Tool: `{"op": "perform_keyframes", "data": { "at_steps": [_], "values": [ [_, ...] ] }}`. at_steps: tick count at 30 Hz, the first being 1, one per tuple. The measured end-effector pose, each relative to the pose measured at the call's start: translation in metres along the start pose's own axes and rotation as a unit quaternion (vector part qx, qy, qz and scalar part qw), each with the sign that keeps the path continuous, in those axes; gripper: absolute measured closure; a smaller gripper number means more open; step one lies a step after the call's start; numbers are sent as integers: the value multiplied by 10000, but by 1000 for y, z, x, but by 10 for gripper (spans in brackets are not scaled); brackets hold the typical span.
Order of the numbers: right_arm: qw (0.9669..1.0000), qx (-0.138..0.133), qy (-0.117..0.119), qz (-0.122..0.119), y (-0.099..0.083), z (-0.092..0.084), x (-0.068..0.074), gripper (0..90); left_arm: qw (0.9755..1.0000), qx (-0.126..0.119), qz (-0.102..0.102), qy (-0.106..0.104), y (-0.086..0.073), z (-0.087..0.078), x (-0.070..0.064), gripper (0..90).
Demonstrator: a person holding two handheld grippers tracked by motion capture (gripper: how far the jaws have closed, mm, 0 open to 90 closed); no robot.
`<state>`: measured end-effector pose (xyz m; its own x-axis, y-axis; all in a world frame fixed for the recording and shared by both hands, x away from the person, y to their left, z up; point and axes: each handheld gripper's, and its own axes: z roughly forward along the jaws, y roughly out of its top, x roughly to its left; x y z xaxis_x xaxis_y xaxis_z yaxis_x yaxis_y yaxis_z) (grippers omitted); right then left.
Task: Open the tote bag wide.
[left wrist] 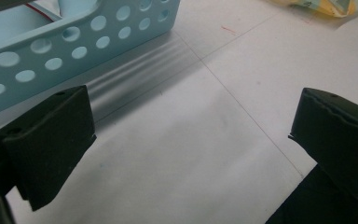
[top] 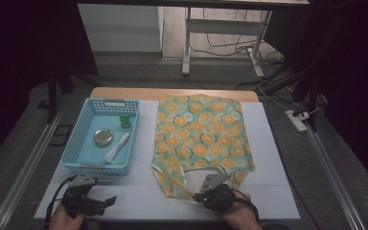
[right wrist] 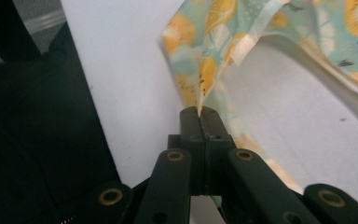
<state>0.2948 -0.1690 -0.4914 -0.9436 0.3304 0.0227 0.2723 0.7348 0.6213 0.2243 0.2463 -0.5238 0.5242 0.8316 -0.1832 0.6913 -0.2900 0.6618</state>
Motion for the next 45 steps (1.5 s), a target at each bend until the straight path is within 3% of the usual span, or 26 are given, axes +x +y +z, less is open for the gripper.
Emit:
{"op": "perform_keyframes", "data": {
  "at_steps": [1,6,18,27,45],
  "values": [
    [9999,-58,-6,148,2,-1,-6,891,10000,-2,-2,-1,0,0,0,0],
    [9990,-275,-11,362,7,-10,-21,891,10000,8,-14,-7,0,0,0,0],
    [9975,-519,-121,466,30,-22,-56,891,10000,28,-9,-49,0,1,1,0],
    [9964,-609,-196,554,49,-21,-83,892,10000,40,-2,-65,0,1,1,0],
    [9933,-658,-576,749,77,-4,-146,892,10000,37,7,-93,0,1,1,0]
  ]
}}
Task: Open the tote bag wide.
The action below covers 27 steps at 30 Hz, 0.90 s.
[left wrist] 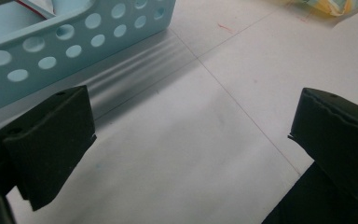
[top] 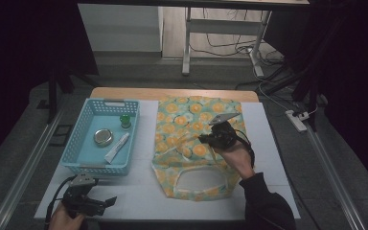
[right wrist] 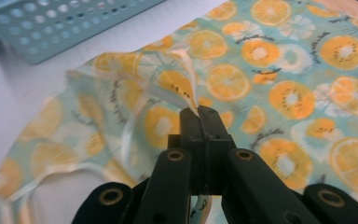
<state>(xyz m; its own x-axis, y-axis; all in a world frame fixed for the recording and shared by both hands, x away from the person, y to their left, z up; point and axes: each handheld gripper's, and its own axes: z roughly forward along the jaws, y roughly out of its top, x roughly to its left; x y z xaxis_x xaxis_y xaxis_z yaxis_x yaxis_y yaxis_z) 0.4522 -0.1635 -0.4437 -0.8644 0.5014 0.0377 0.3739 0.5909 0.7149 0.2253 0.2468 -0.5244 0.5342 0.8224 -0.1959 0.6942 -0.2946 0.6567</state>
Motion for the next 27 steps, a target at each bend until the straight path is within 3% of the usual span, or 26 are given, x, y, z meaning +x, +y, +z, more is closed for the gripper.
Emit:
{"op": "perform_keyframes", "data": {
  "at_steps": [16,22,27],
  "values": [
    [9994,108,-317,133,12,48,-41,891,10000,-5,-45,-39,0,0,2,0],
    [9980,371,-479,152,-2,71,-50,891,9999,-69,-74,-82,-1,-1,2,0],
    [9971,341,-624,268,-11,76,-58,890,10000,-53,-36,-66,-1,-1,1,0]
  ]
}}
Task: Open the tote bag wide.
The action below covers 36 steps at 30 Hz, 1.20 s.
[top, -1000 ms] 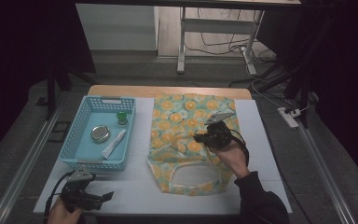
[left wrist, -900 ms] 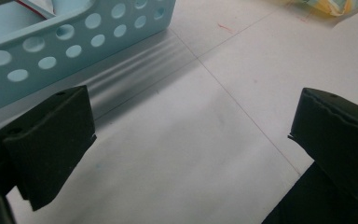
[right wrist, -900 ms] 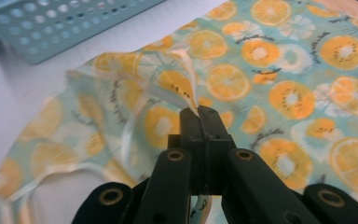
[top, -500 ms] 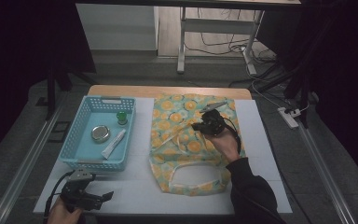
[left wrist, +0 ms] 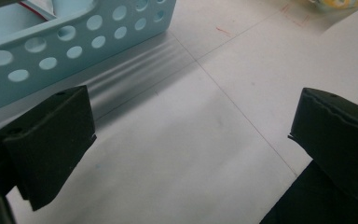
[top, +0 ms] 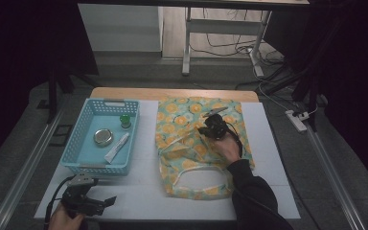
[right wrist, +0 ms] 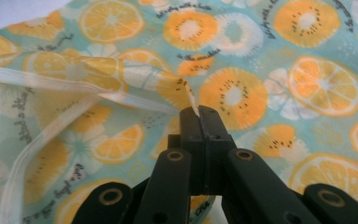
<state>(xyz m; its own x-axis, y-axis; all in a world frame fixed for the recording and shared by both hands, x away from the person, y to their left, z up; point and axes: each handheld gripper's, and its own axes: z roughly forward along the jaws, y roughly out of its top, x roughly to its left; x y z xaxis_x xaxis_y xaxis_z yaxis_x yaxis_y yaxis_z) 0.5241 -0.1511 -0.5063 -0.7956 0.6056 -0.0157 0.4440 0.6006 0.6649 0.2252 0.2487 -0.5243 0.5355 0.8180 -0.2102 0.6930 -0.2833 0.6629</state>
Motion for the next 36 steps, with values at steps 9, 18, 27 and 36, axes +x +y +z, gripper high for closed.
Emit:
{"op": "perform_keyframes", "data": {
  "at_steps": [9,18,27,36],
  "values": [
    [9997,197,-100,-76,-8,10,-2,826,10000,28,19,22,0,1,-1,0],
    [9996,-99,-94,233,-4,-10,-8,569,10000,-18,15,-21,0,0,0,0],
    [9991,-377,30,202,-1,-45,5,300,10000,-16,11,-14,0,0,0,0],
    [9993,-90,339,105,-6,-53,32,27,10000,-28,20,-9,0,-1,0,0]
  ]
}}
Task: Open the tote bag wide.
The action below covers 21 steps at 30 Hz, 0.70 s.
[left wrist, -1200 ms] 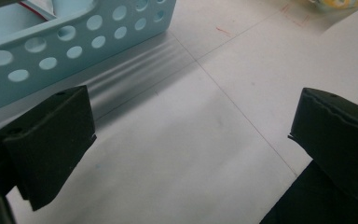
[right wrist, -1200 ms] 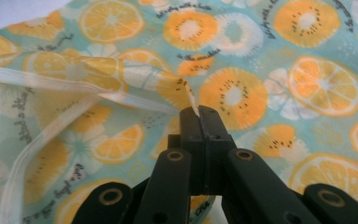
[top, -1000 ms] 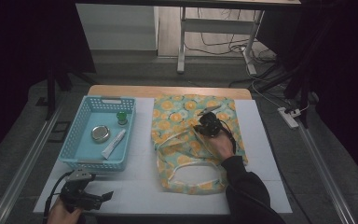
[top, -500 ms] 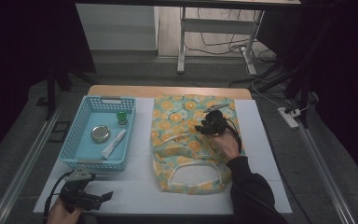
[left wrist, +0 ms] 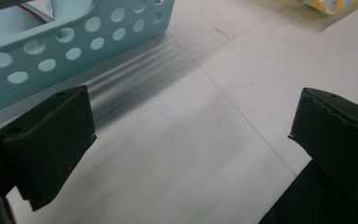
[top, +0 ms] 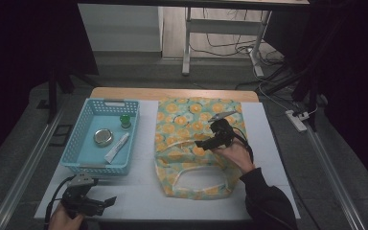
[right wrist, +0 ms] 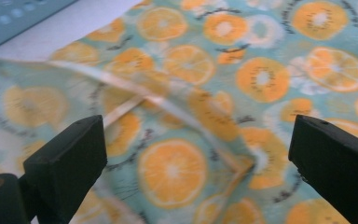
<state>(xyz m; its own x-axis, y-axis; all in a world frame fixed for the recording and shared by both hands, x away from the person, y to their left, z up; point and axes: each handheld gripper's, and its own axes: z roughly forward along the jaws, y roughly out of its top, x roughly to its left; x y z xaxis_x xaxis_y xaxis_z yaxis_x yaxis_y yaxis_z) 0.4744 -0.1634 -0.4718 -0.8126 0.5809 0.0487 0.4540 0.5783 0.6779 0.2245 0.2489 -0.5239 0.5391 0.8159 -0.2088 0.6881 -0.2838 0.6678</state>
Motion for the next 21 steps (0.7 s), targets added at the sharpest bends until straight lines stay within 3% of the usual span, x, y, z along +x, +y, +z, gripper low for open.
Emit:
{"op": "perform_keyframes", "data": {
  "at_steps": [6,9,13,21],
  "values": [
    [9988,333,318,-134,-12,0,28,0,10000,-4,-5,-1,0,0,0,0],
    [9980,354,482,-199,-18,3,39,0,10000,-4,4,2,0,0,0,0],
    [9968,545,246,-528,-27,16,47,0,10000,-10,5,-7,0,0,0,0],
    [9950,802,-20,-603,-43,33,36,64,10000,-20,30,-17,0,0,-1,0]
  ]
}}
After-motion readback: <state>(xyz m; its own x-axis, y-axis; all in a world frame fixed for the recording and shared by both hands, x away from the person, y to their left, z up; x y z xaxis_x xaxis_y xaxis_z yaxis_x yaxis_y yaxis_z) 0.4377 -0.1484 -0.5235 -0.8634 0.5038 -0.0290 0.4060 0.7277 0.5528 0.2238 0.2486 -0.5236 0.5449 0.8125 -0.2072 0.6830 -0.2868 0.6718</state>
